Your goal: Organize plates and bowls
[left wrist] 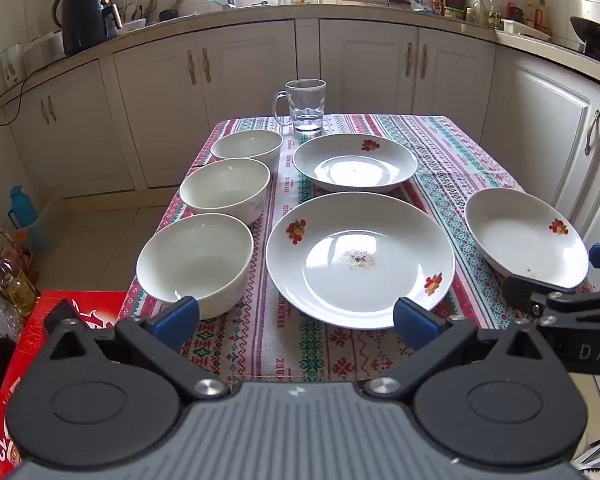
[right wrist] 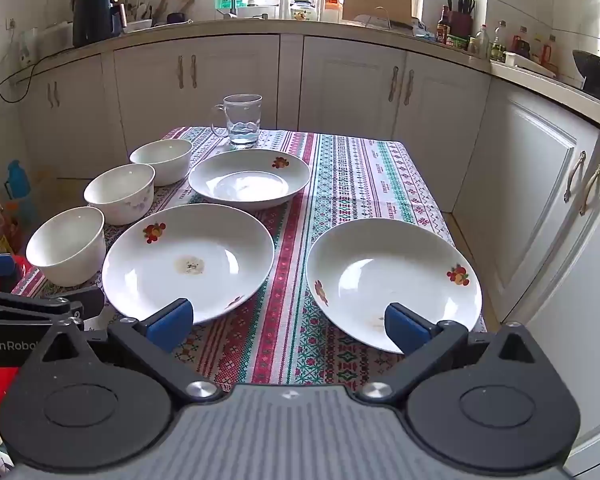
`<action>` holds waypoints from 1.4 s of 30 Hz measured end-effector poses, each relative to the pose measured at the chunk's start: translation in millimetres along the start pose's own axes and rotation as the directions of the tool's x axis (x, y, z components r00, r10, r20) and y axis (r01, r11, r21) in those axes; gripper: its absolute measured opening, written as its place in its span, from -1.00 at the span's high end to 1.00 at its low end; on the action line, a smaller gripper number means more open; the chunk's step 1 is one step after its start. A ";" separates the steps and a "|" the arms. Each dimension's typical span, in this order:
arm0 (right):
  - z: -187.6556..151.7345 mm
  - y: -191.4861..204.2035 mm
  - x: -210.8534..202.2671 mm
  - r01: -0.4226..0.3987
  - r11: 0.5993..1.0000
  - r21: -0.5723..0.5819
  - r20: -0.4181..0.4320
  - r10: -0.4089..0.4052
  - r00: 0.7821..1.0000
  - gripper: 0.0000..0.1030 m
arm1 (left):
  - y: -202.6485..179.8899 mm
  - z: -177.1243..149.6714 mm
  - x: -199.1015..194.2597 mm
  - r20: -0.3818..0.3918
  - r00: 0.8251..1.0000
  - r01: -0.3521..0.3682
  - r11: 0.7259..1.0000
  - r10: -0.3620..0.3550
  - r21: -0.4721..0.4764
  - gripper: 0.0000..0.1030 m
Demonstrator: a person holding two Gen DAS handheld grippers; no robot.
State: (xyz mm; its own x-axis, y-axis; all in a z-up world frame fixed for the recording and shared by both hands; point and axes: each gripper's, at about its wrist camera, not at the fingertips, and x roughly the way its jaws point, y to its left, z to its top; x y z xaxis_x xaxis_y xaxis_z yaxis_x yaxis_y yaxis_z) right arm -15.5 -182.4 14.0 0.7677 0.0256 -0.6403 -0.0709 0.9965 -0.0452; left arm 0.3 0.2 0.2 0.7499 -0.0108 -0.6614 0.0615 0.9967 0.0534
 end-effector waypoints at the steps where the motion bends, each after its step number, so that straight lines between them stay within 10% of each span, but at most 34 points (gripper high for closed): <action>1: 0.0 0.3 -0.5 -0.001 1.000 0.001 0.001 0.001 1.000 -1.00 | 0.1 0.0 -0.1 0.001 1.000 0.001 1.000 -0.001 -0.002 -0.99; 42: 0.7 5.2 -5.5 0.008 1.000 -0.016 0.023 -0.007 1.000 -1.00 | 2.0 0.2 -5.2 0.014 1.000 -0.008 1.000 0.008 -0.007 -0.99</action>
State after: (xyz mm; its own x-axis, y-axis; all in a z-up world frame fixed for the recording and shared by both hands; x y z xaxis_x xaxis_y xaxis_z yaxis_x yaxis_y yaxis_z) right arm -19.6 -177.3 17.8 0.7830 0.0201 -0.6217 -0.0750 0.9952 -0.0623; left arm -3.4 2.3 3.9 0.7593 -0.0036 -0.6507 0.0505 0.9973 0.0534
